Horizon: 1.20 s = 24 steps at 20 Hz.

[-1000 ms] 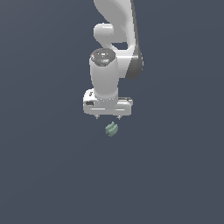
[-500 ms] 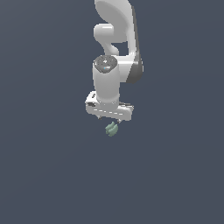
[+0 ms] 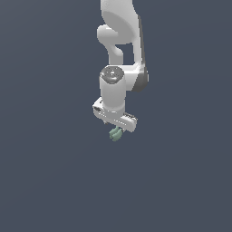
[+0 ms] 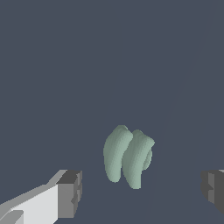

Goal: Pick up the object and move it to a goal position.

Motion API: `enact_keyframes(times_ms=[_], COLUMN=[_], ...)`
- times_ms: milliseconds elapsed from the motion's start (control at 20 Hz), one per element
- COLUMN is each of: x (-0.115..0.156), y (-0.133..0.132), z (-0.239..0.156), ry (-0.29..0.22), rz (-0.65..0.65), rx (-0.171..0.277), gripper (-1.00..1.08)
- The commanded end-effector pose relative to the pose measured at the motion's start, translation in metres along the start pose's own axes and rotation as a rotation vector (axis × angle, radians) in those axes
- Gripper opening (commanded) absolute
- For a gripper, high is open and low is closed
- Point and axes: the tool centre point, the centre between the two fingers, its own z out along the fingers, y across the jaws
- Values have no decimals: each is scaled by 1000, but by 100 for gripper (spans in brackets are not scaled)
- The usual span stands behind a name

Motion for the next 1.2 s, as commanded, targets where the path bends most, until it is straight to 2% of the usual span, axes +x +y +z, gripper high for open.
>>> enact_keyframes(times_ms=[0,550,1150], x=[-2,-8,-9], y=[0,-1,-1], z=[8,30,37], ry=[2,9,10], rz=[65,259,296], rx=[-2,-9,-11], gripper=[100,100,100])
